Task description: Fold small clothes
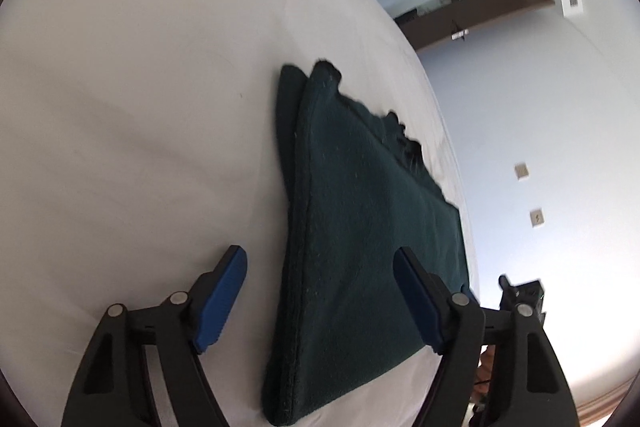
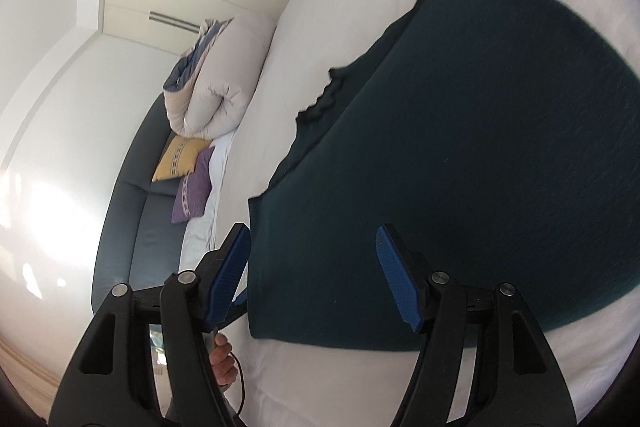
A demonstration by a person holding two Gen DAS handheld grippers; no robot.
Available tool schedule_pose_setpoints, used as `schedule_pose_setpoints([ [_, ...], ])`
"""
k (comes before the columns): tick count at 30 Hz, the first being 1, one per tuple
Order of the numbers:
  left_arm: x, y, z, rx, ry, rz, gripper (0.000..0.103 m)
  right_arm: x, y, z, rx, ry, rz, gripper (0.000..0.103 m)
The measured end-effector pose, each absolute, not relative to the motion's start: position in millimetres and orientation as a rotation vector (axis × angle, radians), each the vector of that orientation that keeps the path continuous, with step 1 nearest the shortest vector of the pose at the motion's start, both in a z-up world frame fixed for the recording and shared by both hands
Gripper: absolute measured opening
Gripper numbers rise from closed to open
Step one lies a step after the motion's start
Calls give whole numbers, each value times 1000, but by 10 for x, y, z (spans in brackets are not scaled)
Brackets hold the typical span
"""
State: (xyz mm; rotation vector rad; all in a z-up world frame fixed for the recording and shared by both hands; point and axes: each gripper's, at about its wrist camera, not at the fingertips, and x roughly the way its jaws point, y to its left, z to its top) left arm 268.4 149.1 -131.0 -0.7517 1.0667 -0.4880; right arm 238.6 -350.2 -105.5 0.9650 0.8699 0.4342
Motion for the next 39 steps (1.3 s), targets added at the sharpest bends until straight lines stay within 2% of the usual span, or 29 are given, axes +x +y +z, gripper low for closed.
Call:
schedule_pose_setpoints([
  [2,2682,1431,-1305,-705,1110,-498,72,2447,-3364,-987,939,888,447,64],
  [12,2598,1141,-1324,-626,1266,-559,67,2322,-3006,-889,924,925,516,64],
  [13,2607,1156,-1353,-650,1272,-551,61,2356,-2961,-879,919,930,525,64],
  [14,2624,1190,-1390,-696,1278,-544,46,2405,-2897,-865,911,935,534,64],
  [17,2637,1254,-1534,-771,1313,-522,19,2511,-2755,-811,891,951,568,64],
  [22,2615,1223,-1494,-757,1308,-527,18,2781,-2525,-840,895,1002,604,64],
  [23,2613,1216,-1480,-751,1304,-523,14,2856,-2455,-886,894,1024,610,64],
  [28,2572,1211,-1354,-748,1260,-509,12,3035,-2288,-1075,868,1090,597,64],
  [39,2631,474,-592,-603,1196,-563,11,3178,-2732,-1209,1048,1041,669,64],
])
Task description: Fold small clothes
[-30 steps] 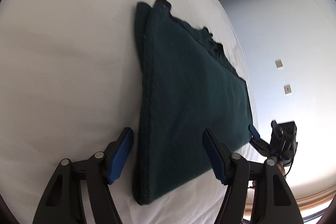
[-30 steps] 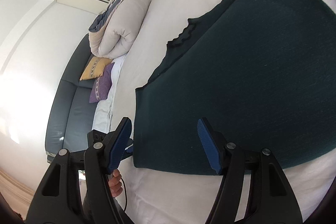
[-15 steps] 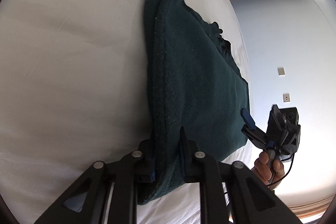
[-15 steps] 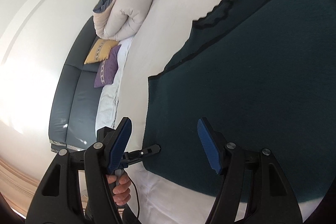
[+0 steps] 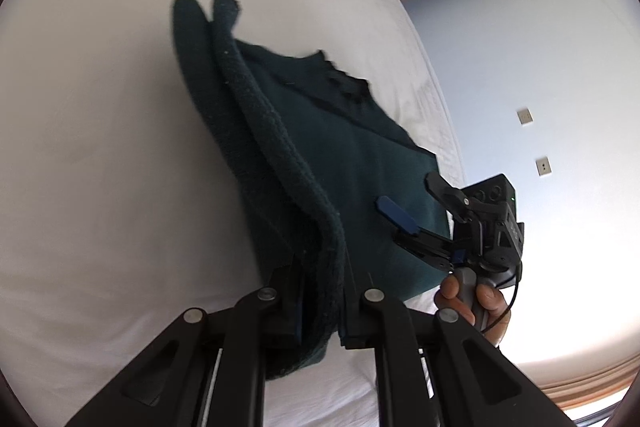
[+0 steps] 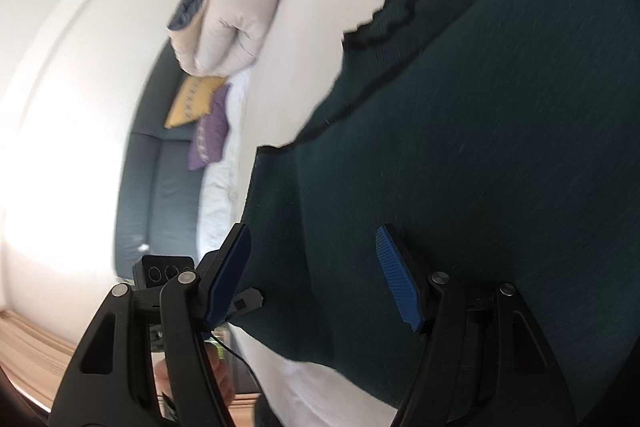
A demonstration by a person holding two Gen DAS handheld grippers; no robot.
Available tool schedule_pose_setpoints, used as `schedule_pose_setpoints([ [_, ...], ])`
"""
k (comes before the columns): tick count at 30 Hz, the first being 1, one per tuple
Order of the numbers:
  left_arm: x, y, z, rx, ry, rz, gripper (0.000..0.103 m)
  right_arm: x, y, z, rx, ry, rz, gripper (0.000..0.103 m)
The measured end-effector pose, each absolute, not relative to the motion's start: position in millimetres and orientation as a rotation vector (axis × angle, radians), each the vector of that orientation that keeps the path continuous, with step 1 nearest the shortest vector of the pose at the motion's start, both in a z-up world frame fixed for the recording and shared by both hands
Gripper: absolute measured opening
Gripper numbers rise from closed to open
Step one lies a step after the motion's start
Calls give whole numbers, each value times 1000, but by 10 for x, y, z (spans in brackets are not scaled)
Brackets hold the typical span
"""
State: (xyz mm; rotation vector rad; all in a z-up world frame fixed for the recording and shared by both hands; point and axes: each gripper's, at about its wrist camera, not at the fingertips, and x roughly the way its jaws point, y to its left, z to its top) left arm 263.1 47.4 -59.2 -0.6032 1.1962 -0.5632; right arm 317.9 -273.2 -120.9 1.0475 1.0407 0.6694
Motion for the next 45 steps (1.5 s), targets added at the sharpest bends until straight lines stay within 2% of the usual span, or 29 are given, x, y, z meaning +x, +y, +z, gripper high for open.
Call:
schedule_pose_setpoints([
  [4,2685,-133,-375,-505,1189,-616,11,3236,-3113,-1197,1181,978,733,65],
  [6,2721,-514,-332,-462,1191,-654,11,3268,-3312,-1203,1272,942,774,77],
  [12,2716,-1410,-579,-365,1219,-752,12,3356,-3837,-1213,1284,939,763,80],
  [13,2708,-1533,-657,-357,1229,-776,15,3356,-3900,-1227,1283,943,745,80],
  [14,2691,-1608,-722,-355,1238,-793,23,3354,-3938,-1243,1277,945,736,80],
  [15,2676,-1644,-765,-359,1242,-802,27,3352,-3991,-1284,1264,965,712,83],
  [16,2649,-1657,-792,-373,1243,-815,38,3351,-4016,-1327,1259,981,694,84],
  [17,2621,-1646,-788,-385,1236,-829,53,3359,-4032,-1350,1259,989,690,84],
  [19,2538,-1561,-707,-374,1204,-836,65,3364,-4059,-1391,1254,998,691,83],
  [24,2394,-1109,-457,-379,1106,-836,71,3384,-4026,-1308,1145,1049,682,83],
  [28,2410,-766,-534,-447,1093,-787,74,3314,-3898,-1258,1045,1089,646,81],
  [31,2521,-697,-687,-508,1121,-771,74,3324,-3777,-1236,936,1140,577,62],
  [33,2497,-721,-700,-509,1122,-773,74,3326,-3722,-1263,879,1174,546,32],
  [35,2447,-678,-737,-513,1125,-777,74,3314,-3712,-1285,849,1190,510,19],
  [38,2430,-695,-747,-534,1129,-781,74,3280,-3741,-1244,806,1182,473,14],
  [45,2429,-749,-687,-521,1130,-802,74,3231,-3963,-937,697,1125,435,12],
])
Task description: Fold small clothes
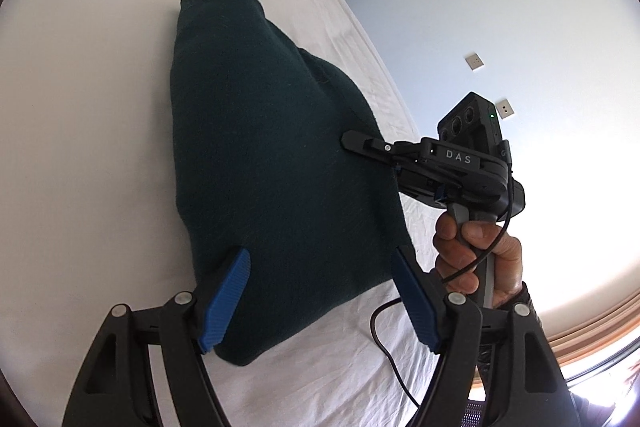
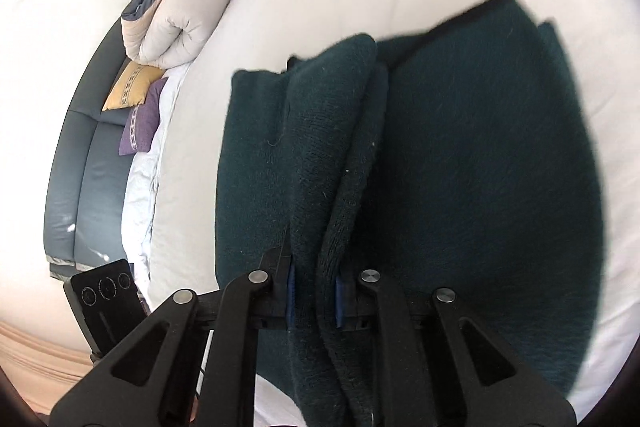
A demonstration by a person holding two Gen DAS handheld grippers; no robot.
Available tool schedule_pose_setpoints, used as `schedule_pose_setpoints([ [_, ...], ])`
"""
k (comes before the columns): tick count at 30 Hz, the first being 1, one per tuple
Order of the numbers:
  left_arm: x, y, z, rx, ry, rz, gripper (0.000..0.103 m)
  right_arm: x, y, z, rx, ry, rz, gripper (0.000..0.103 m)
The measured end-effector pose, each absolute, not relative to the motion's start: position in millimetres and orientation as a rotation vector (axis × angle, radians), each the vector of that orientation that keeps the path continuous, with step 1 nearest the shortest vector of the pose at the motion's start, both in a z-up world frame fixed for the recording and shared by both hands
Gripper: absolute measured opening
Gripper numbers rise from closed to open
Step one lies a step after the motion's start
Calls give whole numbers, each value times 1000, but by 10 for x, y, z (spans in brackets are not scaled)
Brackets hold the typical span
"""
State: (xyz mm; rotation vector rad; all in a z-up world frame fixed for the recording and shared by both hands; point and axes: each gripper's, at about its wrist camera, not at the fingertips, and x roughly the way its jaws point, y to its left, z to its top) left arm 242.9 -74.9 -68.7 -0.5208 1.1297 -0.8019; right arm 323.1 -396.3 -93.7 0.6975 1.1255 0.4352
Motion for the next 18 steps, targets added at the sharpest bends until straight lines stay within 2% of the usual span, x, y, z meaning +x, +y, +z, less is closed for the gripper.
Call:
schedule_pose_setpoints([
  [9,2396,-899,-714,-498,1149,-825,74,3167,-4536,-927,734,1105,381,12],
  [18,2374,-1003,-676,-474,1177,-831,74,3149,-4925,-1302,799,1121,340,12],
])
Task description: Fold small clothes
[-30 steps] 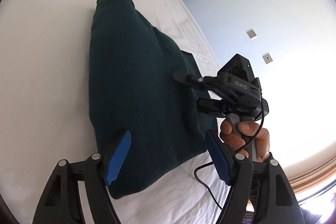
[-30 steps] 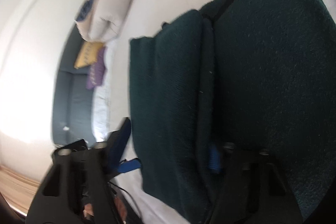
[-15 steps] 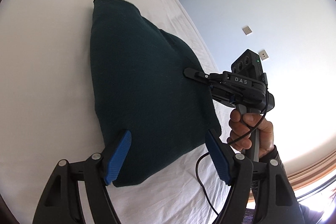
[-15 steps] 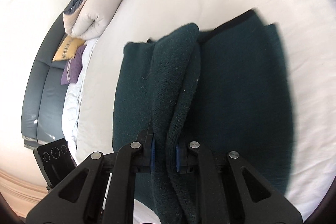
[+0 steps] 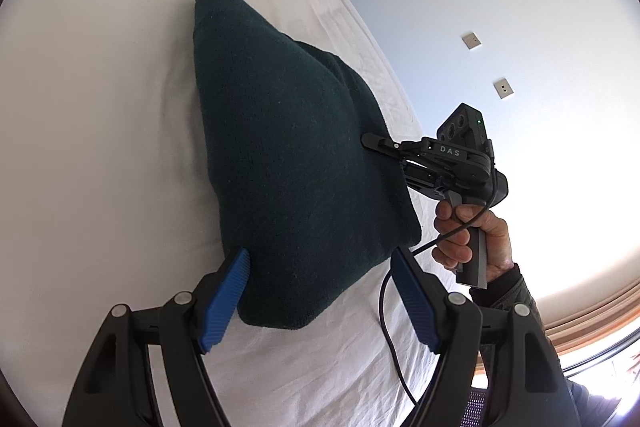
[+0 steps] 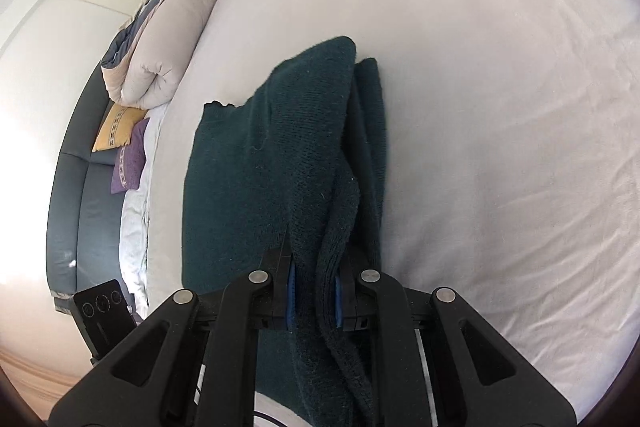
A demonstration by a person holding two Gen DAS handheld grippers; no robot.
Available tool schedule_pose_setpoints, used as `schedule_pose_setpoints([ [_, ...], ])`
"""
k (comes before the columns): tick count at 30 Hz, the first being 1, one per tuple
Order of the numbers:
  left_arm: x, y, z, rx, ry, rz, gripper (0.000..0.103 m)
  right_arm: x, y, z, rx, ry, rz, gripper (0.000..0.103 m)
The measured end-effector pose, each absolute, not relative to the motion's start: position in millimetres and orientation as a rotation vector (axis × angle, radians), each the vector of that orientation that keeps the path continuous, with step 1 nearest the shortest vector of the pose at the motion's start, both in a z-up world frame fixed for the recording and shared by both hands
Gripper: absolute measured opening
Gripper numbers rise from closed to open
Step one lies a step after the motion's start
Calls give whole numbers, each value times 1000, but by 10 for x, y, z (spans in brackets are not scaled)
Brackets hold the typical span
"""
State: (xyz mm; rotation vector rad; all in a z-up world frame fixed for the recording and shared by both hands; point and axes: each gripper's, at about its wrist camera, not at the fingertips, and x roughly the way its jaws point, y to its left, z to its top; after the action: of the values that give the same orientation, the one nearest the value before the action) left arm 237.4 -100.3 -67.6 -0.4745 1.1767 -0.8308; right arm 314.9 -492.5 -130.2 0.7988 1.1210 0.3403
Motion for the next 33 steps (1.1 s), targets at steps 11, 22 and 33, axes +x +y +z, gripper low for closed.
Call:
schedule_pose_setpoints([
  [11,2341,-1026,-671,-440,1168,-834,74,3189,-4930,-1463,905,1097,375,16],
  [22,2472,-1149,-592,-365,1130,-803,74,2618,-4474,-699,677,915,415,26],
  [33,2816,-1438,-425,-176,1024,-718,74,2706,-4625,-1368,747,1027,342,0],
])
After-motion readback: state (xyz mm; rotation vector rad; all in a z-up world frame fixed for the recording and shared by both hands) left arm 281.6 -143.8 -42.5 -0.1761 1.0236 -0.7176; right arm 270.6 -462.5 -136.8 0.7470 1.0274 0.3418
